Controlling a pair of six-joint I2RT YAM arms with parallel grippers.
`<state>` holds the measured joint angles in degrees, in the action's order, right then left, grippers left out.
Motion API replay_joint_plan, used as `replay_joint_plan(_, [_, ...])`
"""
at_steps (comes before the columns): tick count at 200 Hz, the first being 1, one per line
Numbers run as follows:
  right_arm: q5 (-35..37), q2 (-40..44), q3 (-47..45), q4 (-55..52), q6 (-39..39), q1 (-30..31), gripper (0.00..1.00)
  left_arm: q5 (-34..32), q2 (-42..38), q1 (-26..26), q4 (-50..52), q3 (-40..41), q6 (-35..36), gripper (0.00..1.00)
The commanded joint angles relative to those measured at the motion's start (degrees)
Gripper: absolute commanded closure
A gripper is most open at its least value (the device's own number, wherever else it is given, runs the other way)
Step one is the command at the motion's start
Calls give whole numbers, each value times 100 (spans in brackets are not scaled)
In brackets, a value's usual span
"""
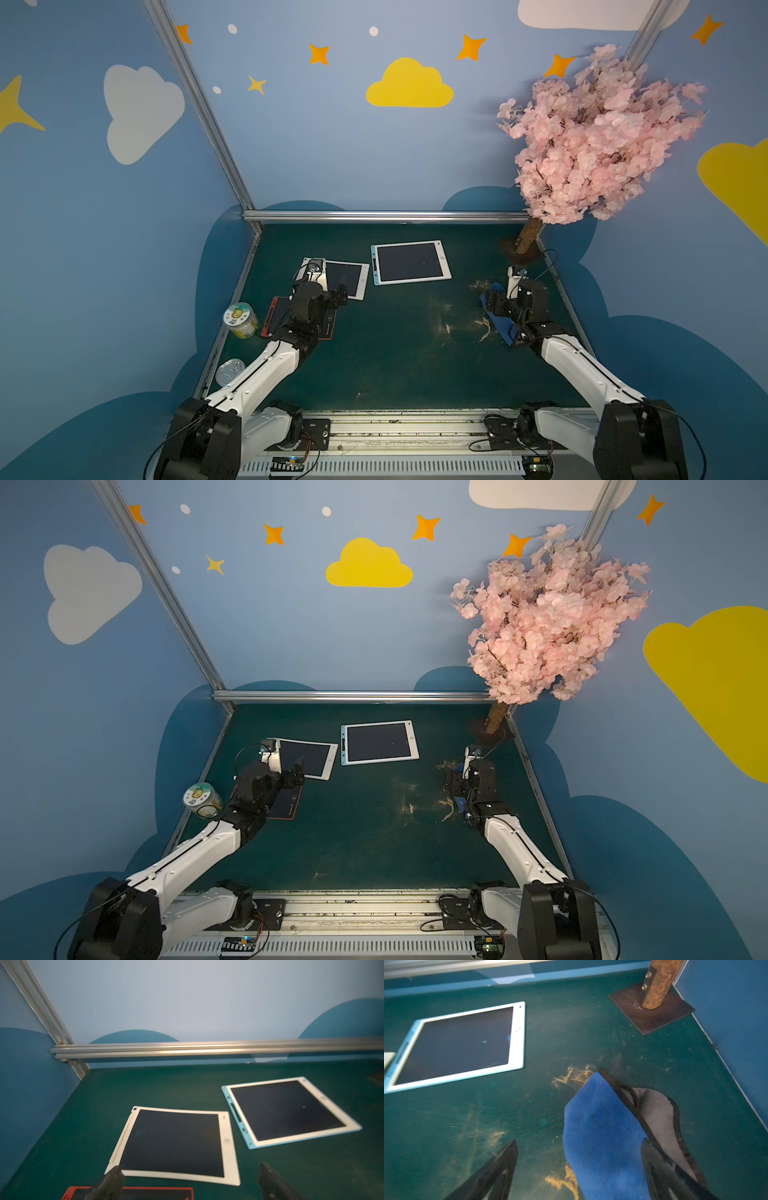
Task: Wipe the drawing tablet
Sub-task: Reset both arms
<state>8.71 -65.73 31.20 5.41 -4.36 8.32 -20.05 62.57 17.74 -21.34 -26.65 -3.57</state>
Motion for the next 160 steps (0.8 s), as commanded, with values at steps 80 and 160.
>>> replay_joint_plan(80, [-25, -2225, -1265, 5116, 992, -26, 1, 473, 993, -437, -3870, 1543, 1813, 0])
replay_joint_plan(160, [-550, -1887, -412, 2870, 697, -451, 1, 260, 1148, -626, -3253, 1305, 1177, 0])
